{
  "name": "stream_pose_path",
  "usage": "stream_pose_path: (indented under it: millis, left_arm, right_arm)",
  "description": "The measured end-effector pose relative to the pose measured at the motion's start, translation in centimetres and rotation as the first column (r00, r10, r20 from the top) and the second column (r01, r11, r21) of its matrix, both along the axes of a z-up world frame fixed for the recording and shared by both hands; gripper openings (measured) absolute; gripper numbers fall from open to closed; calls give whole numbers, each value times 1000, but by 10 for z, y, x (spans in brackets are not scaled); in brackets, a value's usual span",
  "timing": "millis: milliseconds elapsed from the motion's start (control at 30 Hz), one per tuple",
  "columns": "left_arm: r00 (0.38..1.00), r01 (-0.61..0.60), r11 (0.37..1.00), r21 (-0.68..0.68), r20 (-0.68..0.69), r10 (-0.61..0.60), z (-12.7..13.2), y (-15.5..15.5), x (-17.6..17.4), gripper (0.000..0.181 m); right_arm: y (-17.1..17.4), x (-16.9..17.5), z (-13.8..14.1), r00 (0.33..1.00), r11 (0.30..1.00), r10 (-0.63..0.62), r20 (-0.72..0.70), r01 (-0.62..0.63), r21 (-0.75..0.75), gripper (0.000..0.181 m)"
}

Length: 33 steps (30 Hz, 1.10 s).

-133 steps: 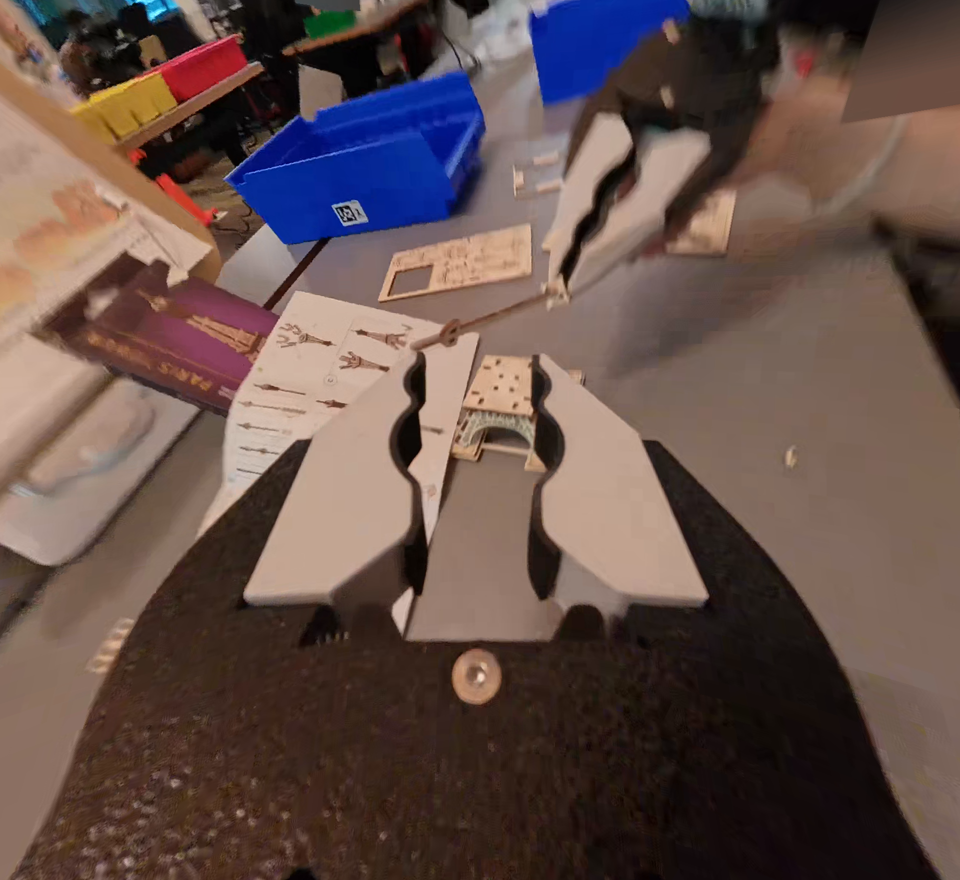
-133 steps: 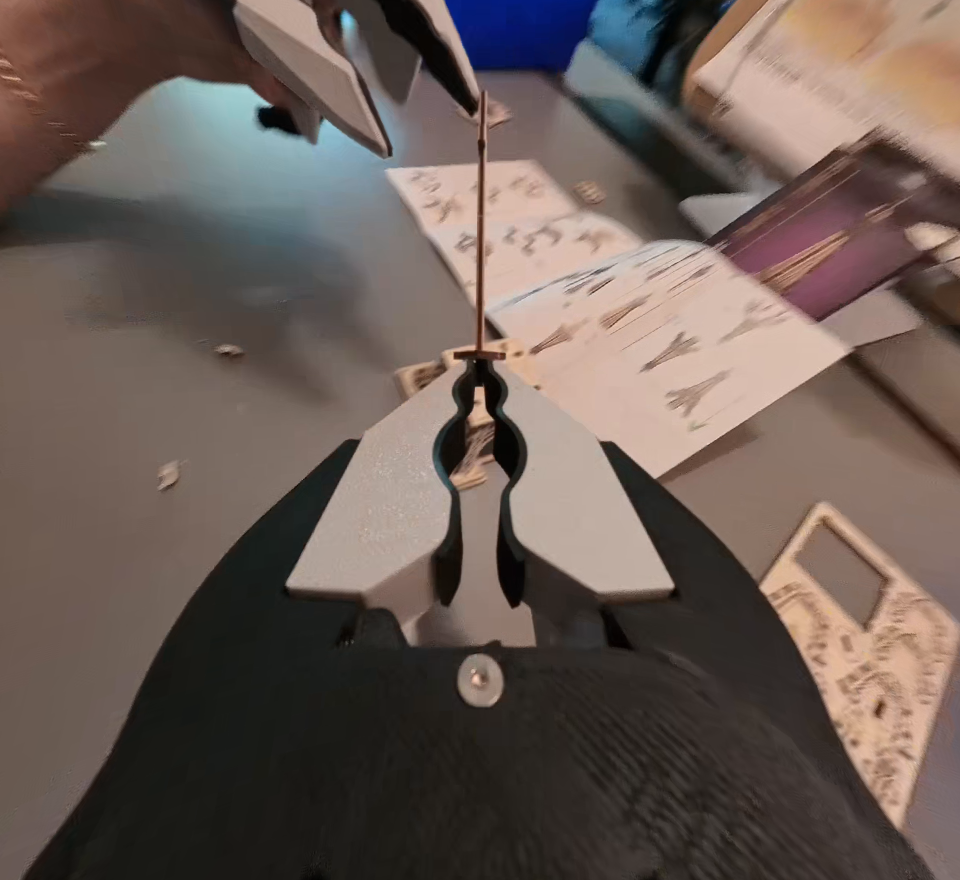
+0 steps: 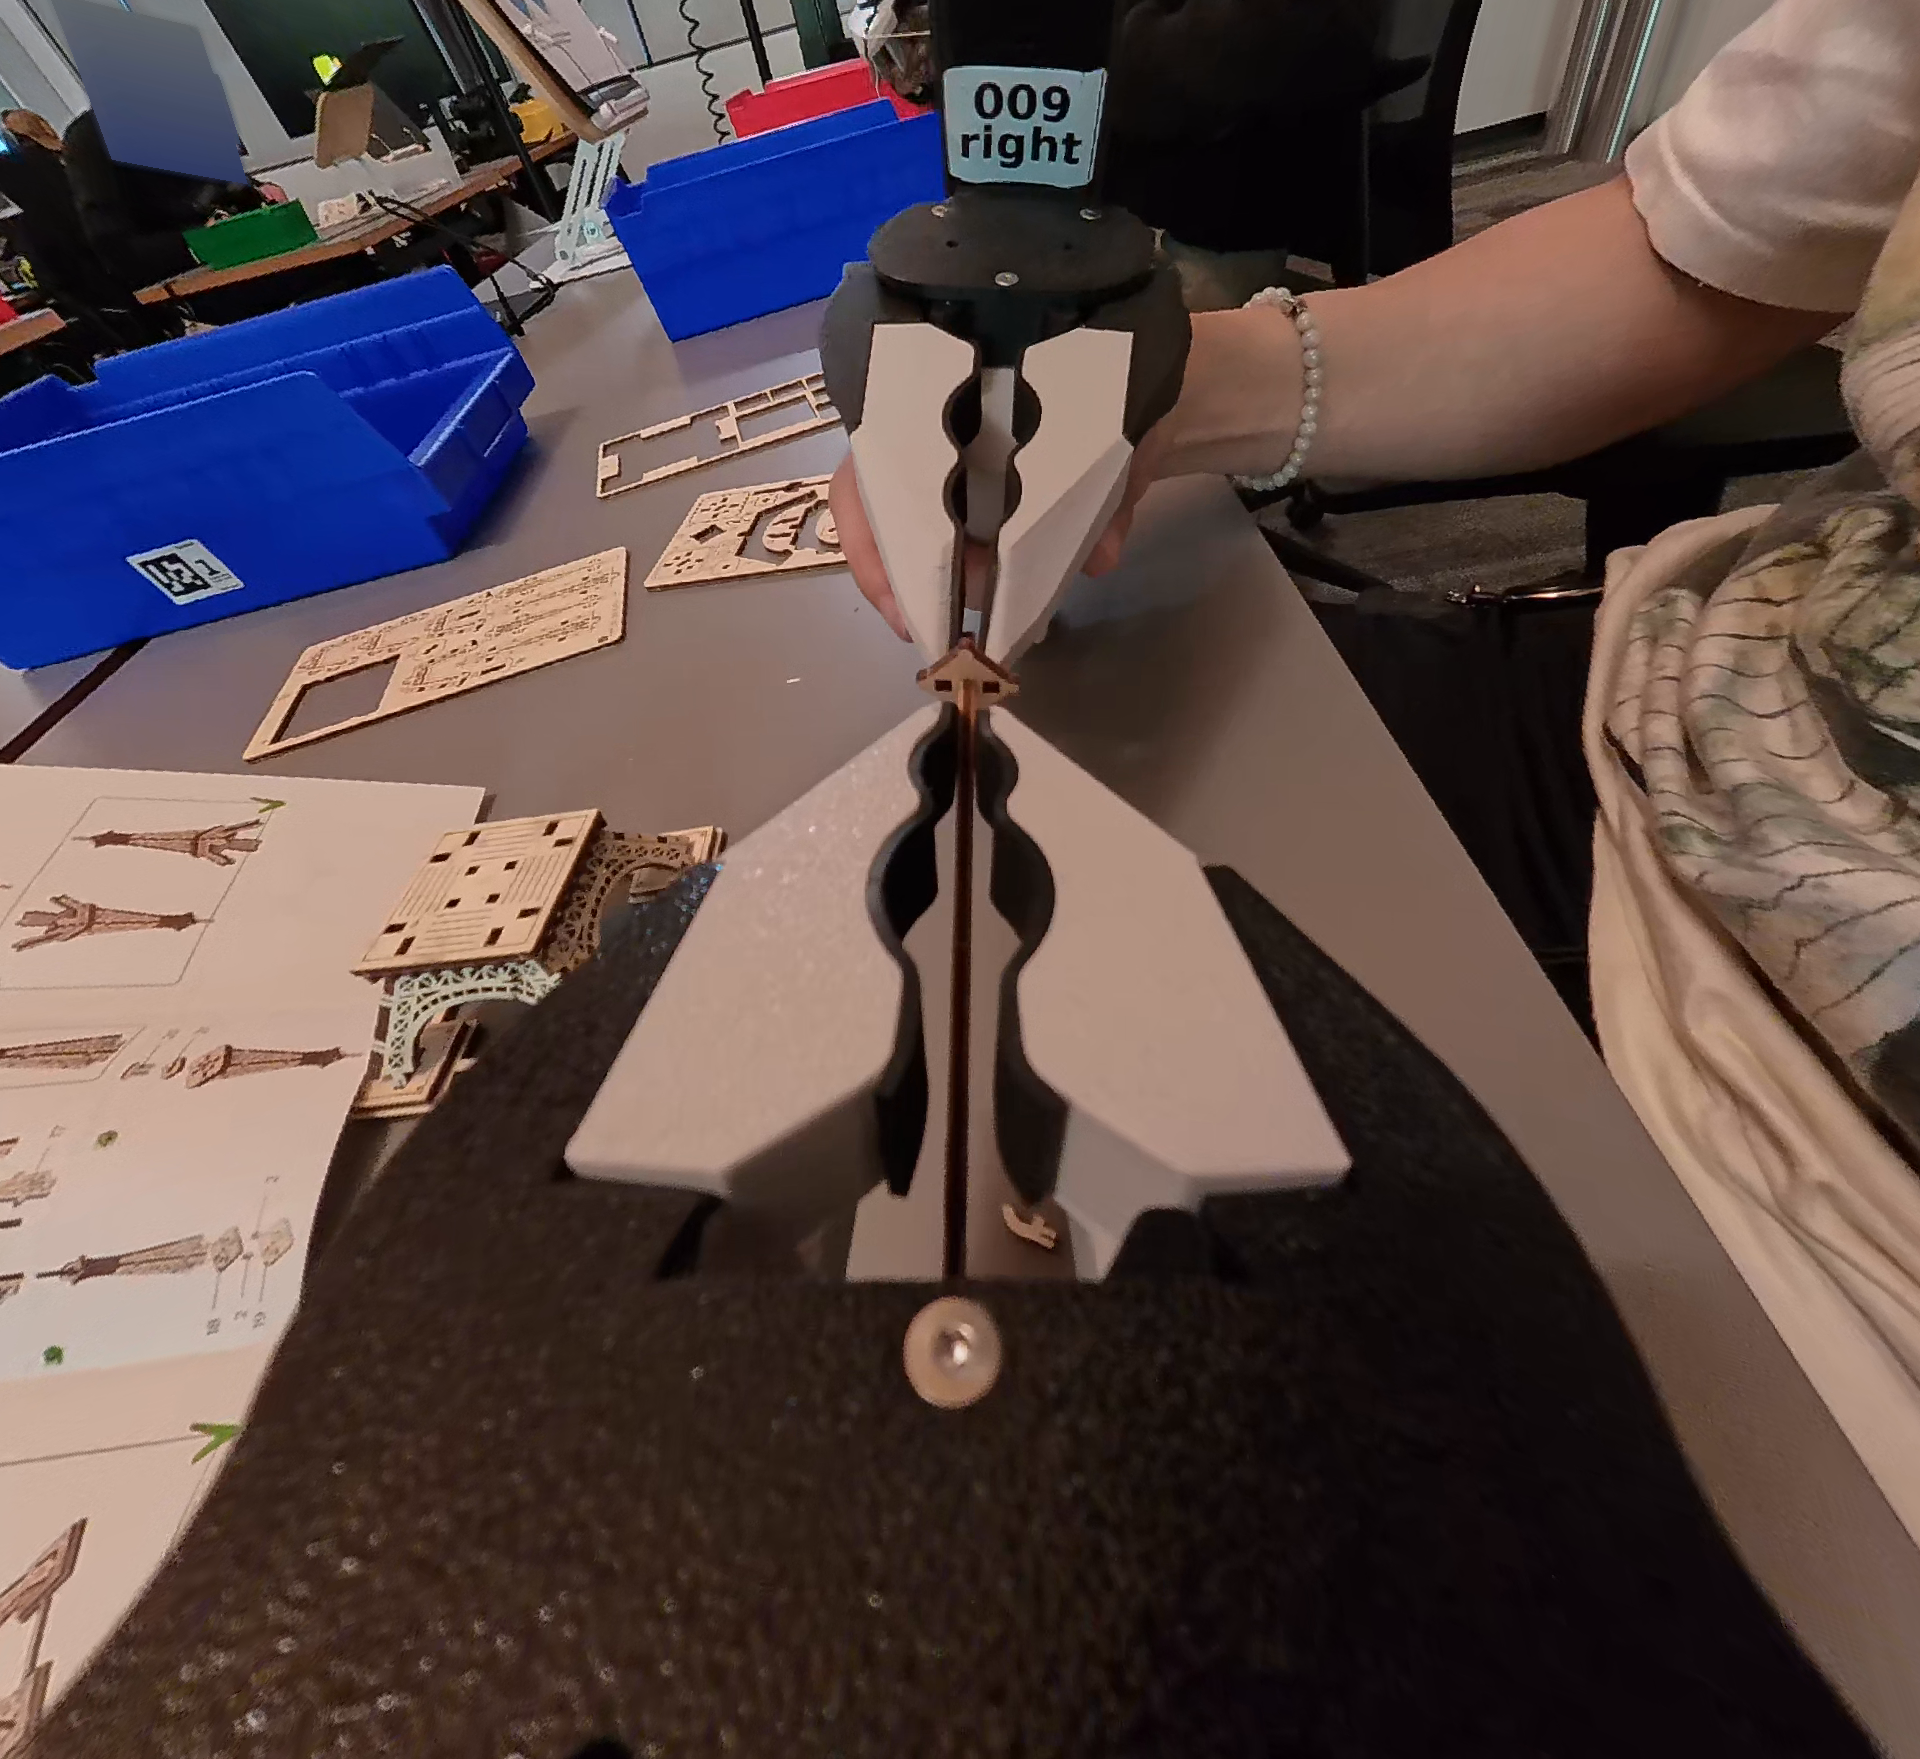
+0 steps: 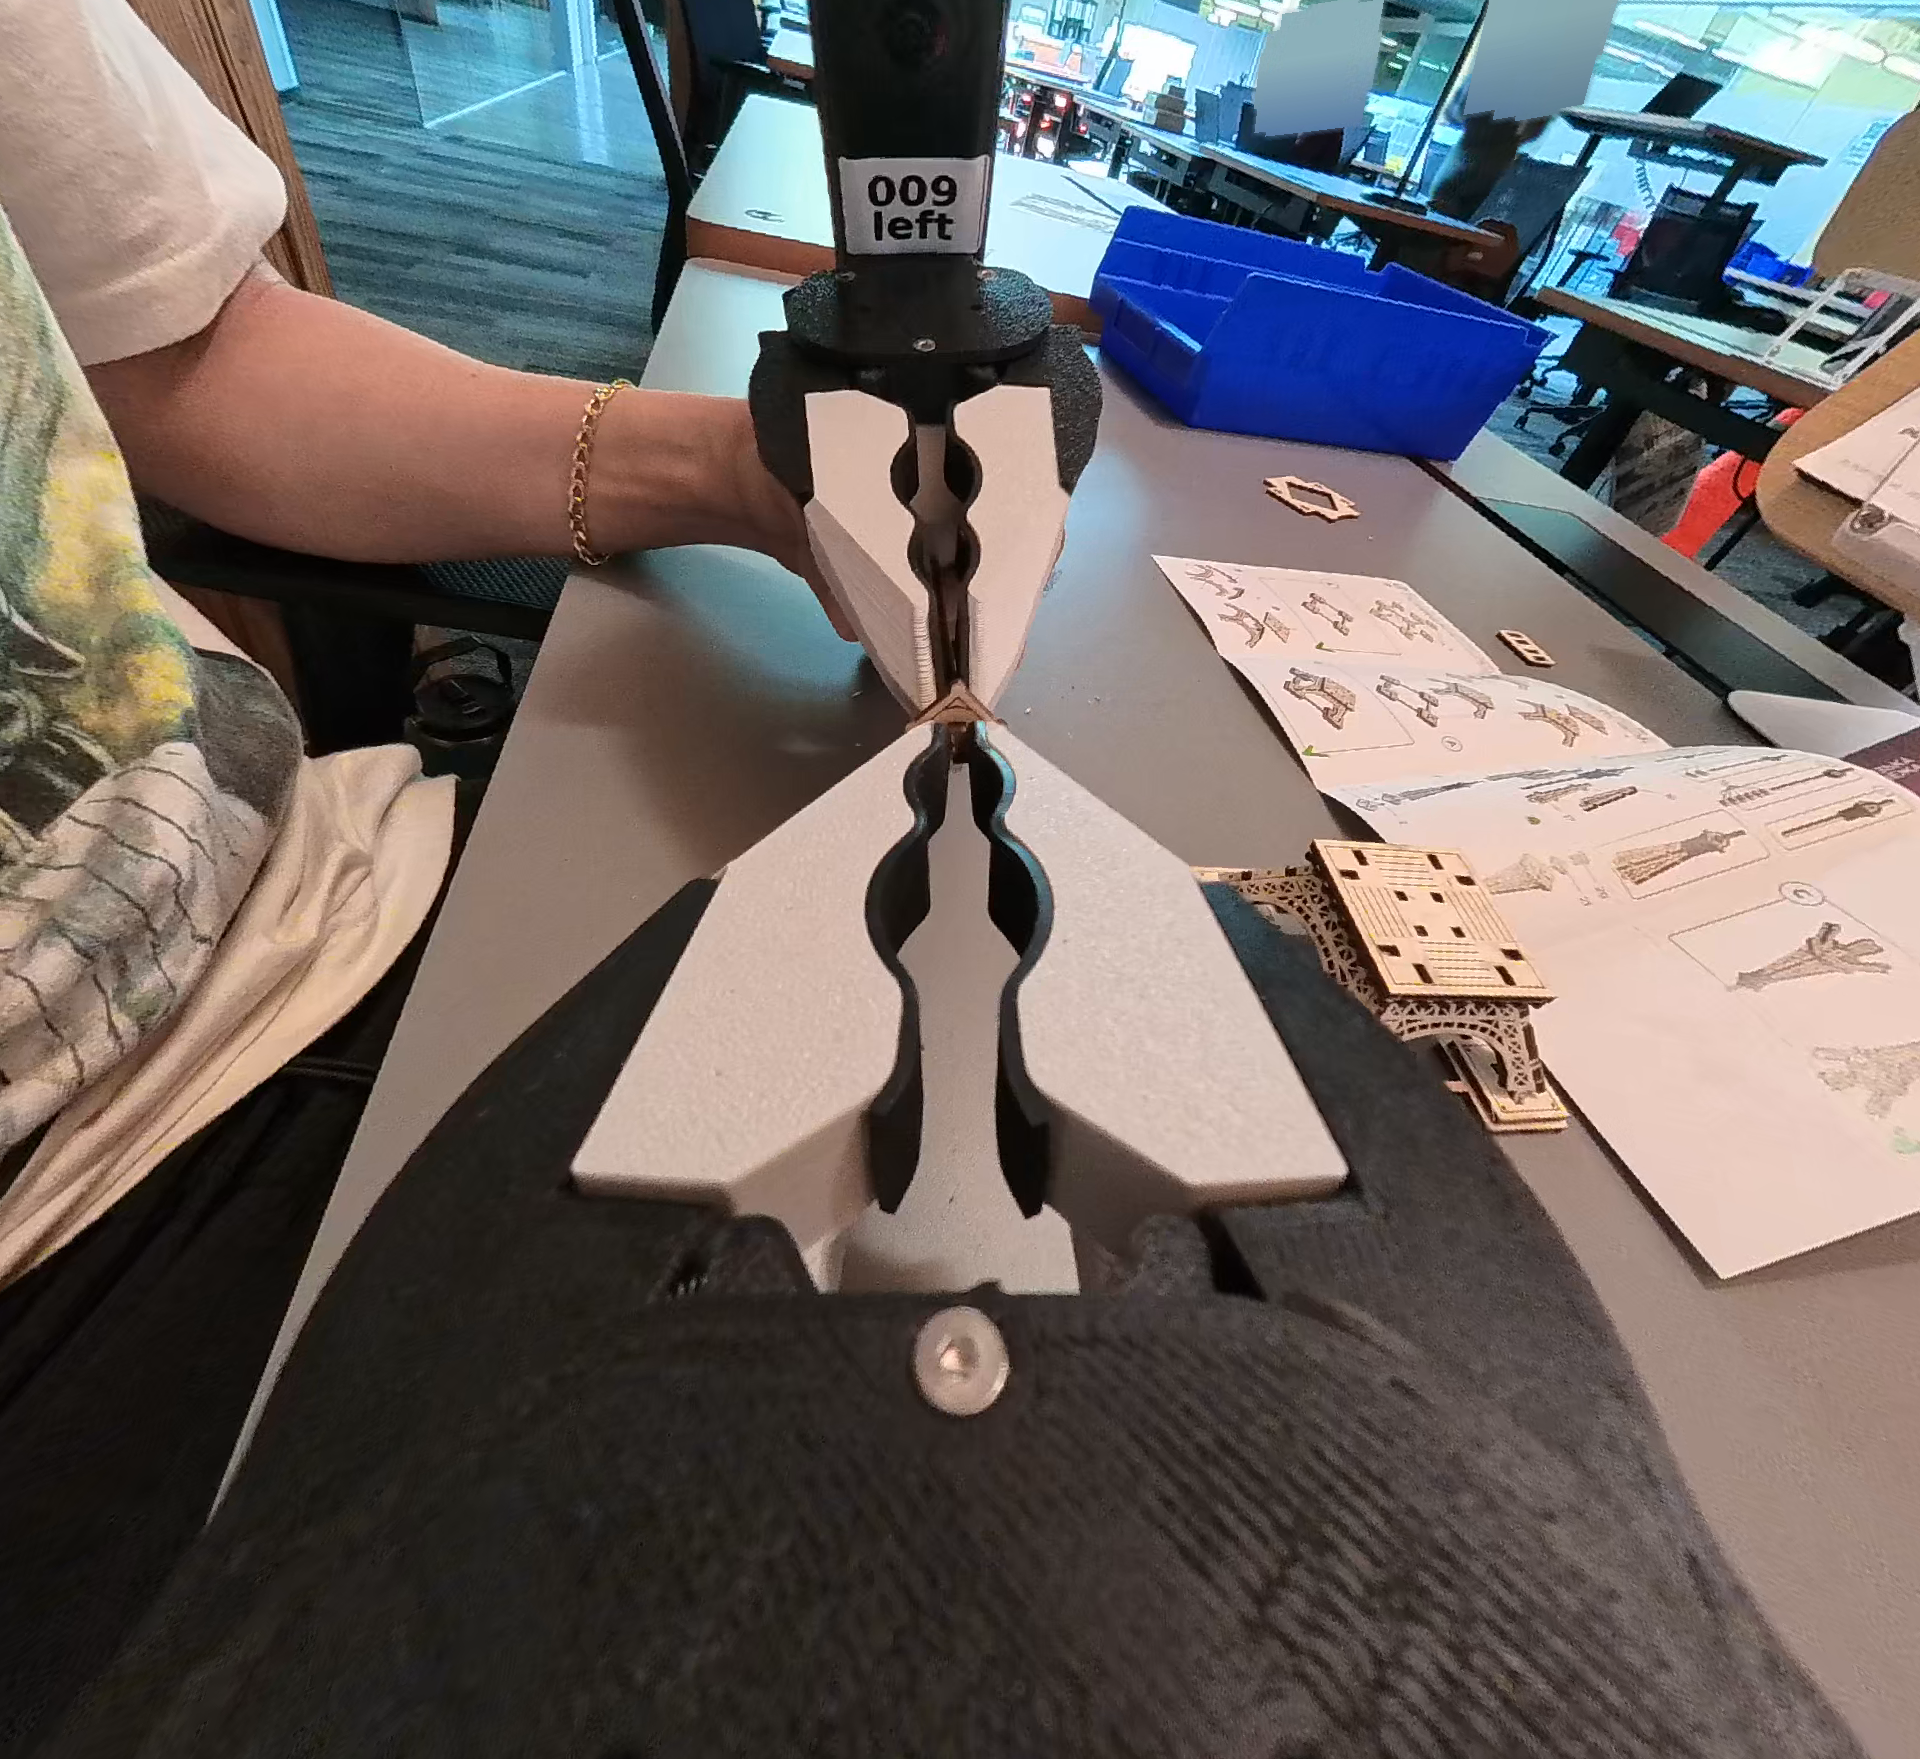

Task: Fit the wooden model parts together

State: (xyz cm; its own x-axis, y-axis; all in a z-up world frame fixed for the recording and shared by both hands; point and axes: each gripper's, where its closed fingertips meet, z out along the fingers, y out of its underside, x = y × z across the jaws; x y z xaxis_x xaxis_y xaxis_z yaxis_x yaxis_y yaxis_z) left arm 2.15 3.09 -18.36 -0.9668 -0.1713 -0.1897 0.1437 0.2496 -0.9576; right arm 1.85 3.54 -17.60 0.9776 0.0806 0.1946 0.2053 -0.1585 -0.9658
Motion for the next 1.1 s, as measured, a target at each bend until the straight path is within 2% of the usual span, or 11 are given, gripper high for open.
stream_pose_path:
  millis: [367,667,800,933,1100]
  left_arm:
    - [1000,-4,1000,13,9,4,-1,1,0,0]
    - [1000,5,1000,-2,25,-5,1,3,-2,1]
    - [1000,-13,1000,27,14,13,-2,13,0,8]
    - [1000,-1,999,-32,9,1,8,17,-2,1]
    - [1000,-7,1000,1,4,7,1,19,-1,2]
  right_arm:
    - [4,-1,-2,999,1000,-9,34,9,-13,1]
    - [4,0,0,1000,1000,20,-24,-21,-8,1]
    - [-2,3,11,997,998,27,-69,-22,65,1]
    - [-2,2,10,996,997,42,-76,-37,62,1]
    - [-2,0,12,997,997,40,-68,-35,70,1]
